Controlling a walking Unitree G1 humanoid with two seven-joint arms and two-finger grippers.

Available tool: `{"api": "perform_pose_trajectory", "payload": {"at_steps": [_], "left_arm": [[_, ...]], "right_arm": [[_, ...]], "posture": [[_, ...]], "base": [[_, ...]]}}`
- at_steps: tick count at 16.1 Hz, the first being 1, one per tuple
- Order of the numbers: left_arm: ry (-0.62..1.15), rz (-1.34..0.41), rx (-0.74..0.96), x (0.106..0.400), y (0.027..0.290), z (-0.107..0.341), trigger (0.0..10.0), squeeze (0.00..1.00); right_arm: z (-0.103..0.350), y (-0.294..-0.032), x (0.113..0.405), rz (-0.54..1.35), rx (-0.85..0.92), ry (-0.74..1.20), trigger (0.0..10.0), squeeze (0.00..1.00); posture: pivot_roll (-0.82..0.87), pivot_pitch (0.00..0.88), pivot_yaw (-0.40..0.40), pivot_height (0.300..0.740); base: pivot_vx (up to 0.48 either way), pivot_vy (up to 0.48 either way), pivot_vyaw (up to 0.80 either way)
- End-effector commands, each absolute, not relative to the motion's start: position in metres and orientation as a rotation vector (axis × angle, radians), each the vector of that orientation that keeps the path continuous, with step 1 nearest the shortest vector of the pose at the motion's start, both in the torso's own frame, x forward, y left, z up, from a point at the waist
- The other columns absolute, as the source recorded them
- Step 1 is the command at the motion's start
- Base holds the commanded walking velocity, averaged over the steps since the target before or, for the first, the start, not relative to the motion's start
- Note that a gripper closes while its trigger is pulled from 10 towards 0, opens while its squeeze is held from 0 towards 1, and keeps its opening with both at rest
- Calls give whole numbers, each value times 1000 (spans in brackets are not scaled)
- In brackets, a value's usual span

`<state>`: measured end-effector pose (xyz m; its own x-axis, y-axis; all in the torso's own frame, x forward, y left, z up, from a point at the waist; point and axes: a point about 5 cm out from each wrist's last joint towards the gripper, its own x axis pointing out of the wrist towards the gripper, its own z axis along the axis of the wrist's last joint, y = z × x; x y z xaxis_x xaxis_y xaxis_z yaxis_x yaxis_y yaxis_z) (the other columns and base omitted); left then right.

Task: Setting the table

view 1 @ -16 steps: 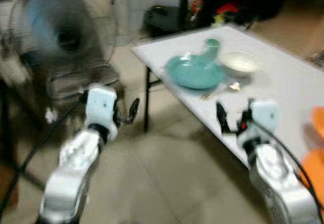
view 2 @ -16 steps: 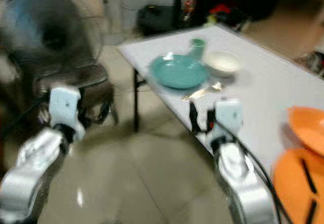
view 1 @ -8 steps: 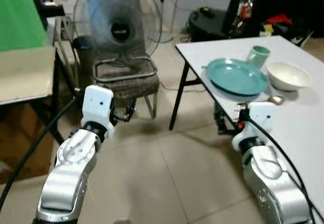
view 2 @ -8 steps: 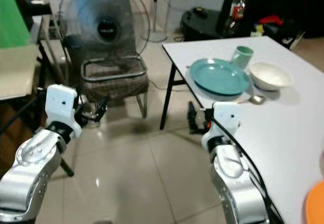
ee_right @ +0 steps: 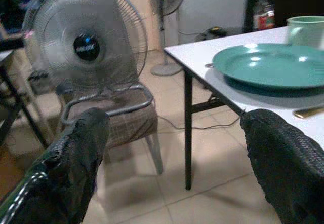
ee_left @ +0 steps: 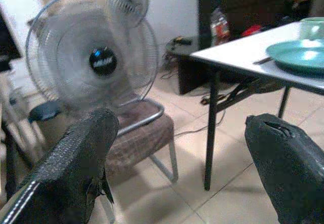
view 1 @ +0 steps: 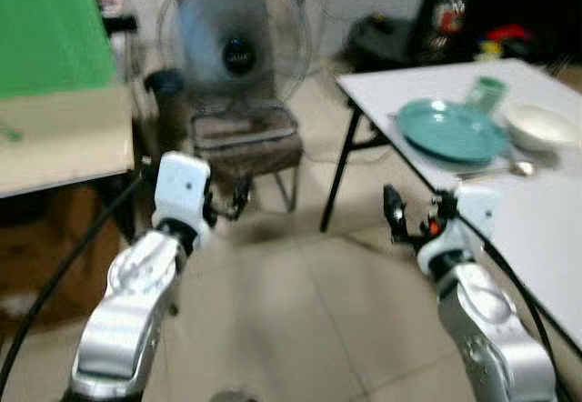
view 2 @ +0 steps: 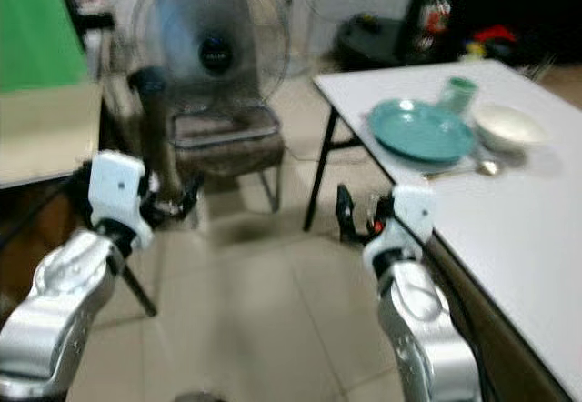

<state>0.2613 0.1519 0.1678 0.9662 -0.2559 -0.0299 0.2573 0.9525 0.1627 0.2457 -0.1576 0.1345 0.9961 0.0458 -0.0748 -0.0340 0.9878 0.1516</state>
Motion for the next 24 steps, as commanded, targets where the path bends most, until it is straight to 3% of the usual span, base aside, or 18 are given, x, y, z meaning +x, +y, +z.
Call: {"api": "perform_pose_trajectory", "payload": {"at_steps": [1,4,10,15,24], "left_arm": [[9,-254,175,262,155,169,10000,0],[10,-254,178,262,156,170,10000,0],[-15,-225,174,264,158,175,10000,0],[-13,-233,169,266,157,176,10000,0],[-5,-224,176,263,159,174,10000,0]], "right_arm": [[140,-155,247,55,148,56,10000,0],[139,-157,248,50,62,51,10000,0],[143,-150,252,104,116,33,10000,0],[143,-140,253,211,119,41,10000,0],[138,-131,253,310,110,77,10000,0]], "posture": [[42,0,-48,740],[45,0,-49,740],[52,0,-55,740],[51,0,-49,740],[55,0,-55,740]], "base": [[0,334,0],[0,330,0],[0,111,0],[0,0,800],[353,0,800]]}}
